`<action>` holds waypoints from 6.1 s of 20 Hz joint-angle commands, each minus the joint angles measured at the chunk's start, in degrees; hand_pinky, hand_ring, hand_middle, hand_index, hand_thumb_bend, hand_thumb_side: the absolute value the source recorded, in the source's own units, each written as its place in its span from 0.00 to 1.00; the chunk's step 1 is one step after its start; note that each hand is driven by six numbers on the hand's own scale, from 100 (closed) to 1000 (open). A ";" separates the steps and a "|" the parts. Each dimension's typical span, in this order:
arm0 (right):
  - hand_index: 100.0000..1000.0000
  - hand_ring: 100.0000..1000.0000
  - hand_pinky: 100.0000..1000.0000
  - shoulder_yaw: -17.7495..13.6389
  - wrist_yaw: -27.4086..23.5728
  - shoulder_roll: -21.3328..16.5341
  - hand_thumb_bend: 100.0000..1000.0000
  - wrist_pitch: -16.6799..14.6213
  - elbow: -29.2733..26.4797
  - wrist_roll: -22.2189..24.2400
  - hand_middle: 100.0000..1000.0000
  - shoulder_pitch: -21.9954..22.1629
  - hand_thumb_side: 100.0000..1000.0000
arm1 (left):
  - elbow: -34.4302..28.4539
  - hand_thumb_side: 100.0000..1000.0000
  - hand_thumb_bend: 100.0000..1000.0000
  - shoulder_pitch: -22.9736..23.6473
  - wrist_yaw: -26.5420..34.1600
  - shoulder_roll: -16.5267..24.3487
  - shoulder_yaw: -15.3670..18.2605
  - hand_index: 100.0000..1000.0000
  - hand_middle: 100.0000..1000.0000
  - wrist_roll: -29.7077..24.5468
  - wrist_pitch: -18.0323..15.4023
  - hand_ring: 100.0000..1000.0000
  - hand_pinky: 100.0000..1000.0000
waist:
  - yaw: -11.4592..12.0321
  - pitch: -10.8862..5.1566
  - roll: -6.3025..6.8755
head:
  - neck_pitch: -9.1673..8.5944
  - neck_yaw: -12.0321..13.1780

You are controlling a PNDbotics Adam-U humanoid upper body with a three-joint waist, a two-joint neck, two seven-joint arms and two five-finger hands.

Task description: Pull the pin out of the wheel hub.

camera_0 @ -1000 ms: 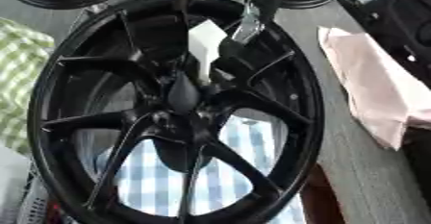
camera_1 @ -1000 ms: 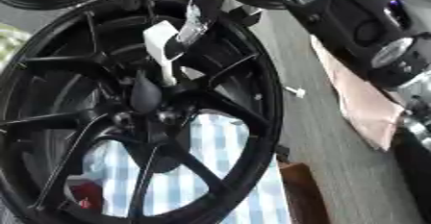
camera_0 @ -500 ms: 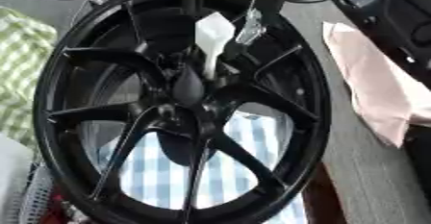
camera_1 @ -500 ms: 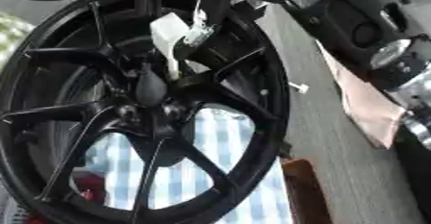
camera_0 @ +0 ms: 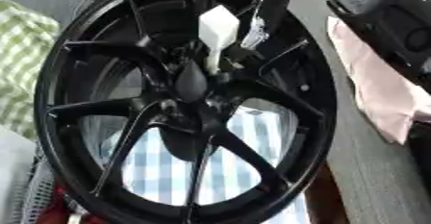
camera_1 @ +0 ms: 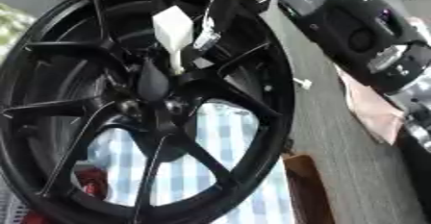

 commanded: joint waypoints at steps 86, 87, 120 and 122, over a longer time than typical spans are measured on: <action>0.39 0.45 0.67 -21.89 -26.34 -21.55 0.37 17.13 -12.82 -22.94 0.26 13.12 0.20 | -0.28 0.60 0.52 2.32 -0.28 0.48 2.19 0.68 0.58 1.72 -0.33 0.58 0.64 | -3.69 -3.52 1.73 | 1.10 2.16; 0.39 0.45 0.67 -23.97 -27.58 -23.44 0.37 16.57 -13.73 -24.96 0.26 16.32 0.20 | -0.29 0.60 0.52 2.32 -0.27 0.42 2.25 0.68 0.58 1.79 -0.36 0.58 0.64 | -3.93 -3.43 1.99 | 1.00 2.42; 0.82 0.75 0.84 -52.58 10.10 -0.62 0.60 15.50 -29.67 -54.21 0.74 66.64 0.21 | -0.66 0.59 0.52 2.52 -0.39 -1.18 3.62 0.68 0.58 3.52 -0.89 0.58 0.64 | -7.17 -2.87 5.67 | -0.63 10.97; 0.81 0.74 0.84 -52.39 8.24 -0.18 0.55 16.17 -30.67 -56.08 0.72 65.78 0.14 | -0.70 0.59 0.52 2.43 -0.38 -1.22 3.51 0.68 0.58 3.44 -0.86 0.58 0.64 | -7.02 -2.92 5.56 | -0.60 10.92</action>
